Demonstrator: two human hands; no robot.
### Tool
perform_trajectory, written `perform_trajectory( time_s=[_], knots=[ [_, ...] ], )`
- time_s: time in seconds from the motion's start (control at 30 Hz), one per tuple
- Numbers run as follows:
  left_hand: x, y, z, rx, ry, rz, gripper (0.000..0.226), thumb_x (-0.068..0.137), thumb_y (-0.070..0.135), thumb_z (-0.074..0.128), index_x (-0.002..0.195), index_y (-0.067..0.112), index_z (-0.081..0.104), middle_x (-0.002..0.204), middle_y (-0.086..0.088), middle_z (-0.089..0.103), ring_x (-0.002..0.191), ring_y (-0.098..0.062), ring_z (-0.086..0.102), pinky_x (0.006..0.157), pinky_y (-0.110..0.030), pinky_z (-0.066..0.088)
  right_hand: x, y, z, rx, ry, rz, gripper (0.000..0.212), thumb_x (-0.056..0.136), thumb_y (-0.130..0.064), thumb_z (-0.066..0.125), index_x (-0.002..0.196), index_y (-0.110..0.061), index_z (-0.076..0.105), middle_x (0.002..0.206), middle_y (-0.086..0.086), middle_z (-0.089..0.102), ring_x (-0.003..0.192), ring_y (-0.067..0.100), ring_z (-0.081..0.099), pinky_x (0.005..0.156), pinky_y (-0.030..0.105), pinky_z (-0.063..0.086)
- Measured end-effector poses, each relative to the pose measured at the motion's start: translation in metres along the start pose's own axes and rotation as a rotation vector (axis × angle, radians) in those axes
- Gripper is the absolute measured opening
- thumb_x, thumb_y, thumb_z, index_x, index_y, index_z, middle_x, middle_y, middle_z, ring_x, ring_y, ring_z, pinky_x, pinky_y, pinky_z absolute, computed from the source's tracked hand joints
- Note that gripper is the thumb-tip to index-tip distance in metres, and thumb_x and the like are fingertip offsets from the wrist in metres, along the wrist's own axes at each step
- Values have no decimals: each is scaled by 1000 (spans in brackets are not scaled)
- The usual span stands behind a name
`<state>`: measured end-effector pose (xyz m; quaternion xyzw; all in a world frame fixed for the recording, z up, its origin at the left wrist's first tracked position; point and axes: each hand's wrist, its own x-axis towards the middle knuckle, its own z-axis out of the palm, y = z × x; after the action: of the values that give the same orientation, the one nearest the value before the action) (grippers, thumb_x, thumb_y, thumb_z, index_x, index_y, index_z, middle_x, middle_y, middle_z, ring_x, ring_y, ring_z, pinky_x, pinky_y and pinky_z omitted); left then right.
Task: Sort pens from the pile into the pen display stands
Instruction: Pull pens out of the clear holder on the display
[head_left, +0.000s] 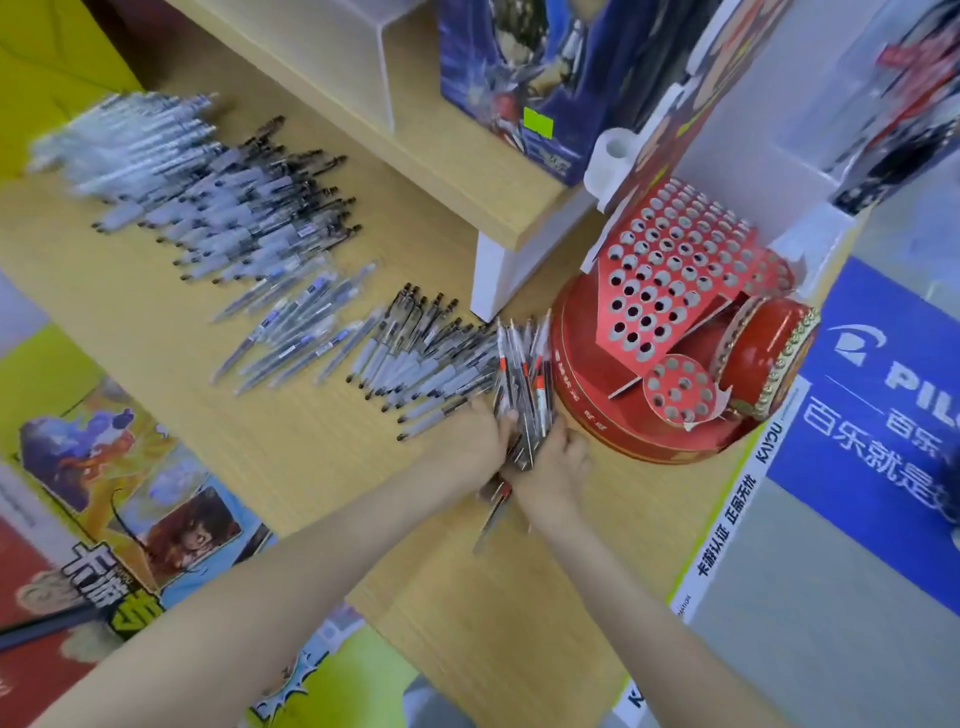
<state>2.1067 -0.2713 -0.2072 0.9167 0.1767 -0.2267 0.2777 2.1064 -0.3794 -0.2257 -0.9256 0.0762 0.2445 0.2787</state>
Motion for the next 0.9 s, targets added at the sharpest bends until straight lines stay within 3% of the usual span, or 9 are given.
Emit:
perform_trajectory(
  time_s=[0.1,0.27,0.37,0.47,0.57,0.7,0.77,0.9],
  knots=[
    [6,4,-1,25,-35,-11,49,103,43,29,123,2,48,118,-20,59,107,-35,57,82,-41,44,-3,3,-1,-99,-54,-38,88,83,-30,65,149,-13,9,138,16,26,123,34,29,106,39,27],
    [0,-6,-3,-94,-106,80,50,102,46,30,121,1,40,112,-19,58,83,-26,56,52,-27,33,-6,9,-11,-17,-43,-33,74,83,-22,58,145,-18,17,125,14,33,119,33,31,100,41,33],
    [-9,-15,-3,-96,-79,99,51,102,43,33,134,3,37,119,-17,56,89,-27,57,61,-30,39,-9,15,-13,-63,13,-26,67,77,-14,62,135,-6,28,122,14,37,115,31,34,98,38,33],
    [-19,-23,-1,-128,-17,95,39,102,36,39,125,4,43,103,-11,59,77,-18,53,57,-26,35,-11,20,-15,-113,37,-40,43,78,-9,57,116,-1,39,115,14,43,109,30,39,93,36,35],
    [-29,-29,1,-159,55,65,32,101,33,43,117,5,43,85,-6,56,67,-17,51,54,-28,36,-9,24,-18,-157,35,-81,30,82,-6,52,110,0,43,110,15,47,106,31,43,91,37,37],
    [-48,-29,10,-127,56,98,25,97,33,49,109,11,48,94,0,49,78,-18,51,65,-27,36,-9,31,-24,-97,-13,-111,32,87,-6,52,117,3,44,113,18,48,108,32,44,90,33,36],
    [-61,-26,18,-121,9,150,25,94,33,53,109,12,52,96,1,48,86,-19,53,71,-27,38,-9,35,-27,-55,-38,-125,40,88,-15,59,122,1,44,118,17,48,113,31,41,90,31,32],
    [-76,-19,25,-198,47,187,34,95,26,54,126,13,49,121,-2,49,104,-20,54,84,-25,40,-16,46,-38,-14,-60,-135,66,85,-30,66,139,-9,36,133,12,39,126,30,32,105,34,25]
  ],
)
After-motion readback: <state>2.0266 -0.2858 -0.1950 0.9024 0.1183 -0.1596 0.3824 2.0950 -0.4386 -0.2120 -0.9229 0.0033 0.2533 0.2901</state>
